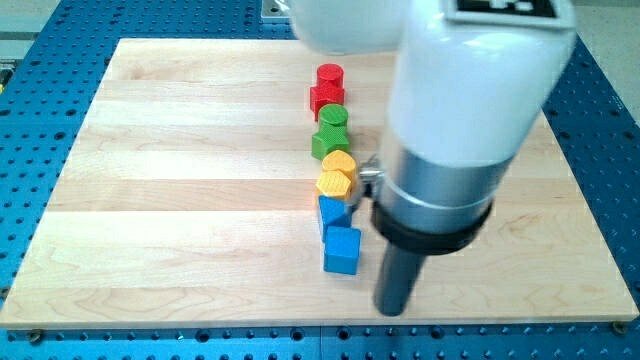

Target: Place the cube diagonally right to the triangle

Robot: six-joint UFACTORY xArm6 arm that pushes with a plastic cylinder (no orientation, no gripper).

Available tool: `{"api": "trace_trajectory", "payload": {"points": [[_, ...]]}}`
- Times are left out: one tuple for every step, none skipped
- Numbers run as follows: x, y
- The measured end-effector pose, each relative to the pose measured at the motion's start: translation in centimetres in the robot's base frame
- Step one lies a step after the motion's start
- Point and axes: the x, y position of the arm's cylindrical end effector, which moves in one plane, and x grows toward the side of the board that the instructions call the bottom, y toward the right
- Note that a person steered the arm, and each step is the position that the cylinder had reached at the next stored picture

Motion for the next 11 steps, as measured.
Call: {"api": "trace_trajectory", "payload": {"points": [[-0.4,-4.5],[-1.8,-6.1],[-2.8,-5.3],[-4.5,-3.8],[-6.4,-1.8],[-7.8,1.7],[-9.8,4.9],[-9.5,5.4],[-8.0,5.4],[-10.4,5.9],[-13.3,8.9]]}}
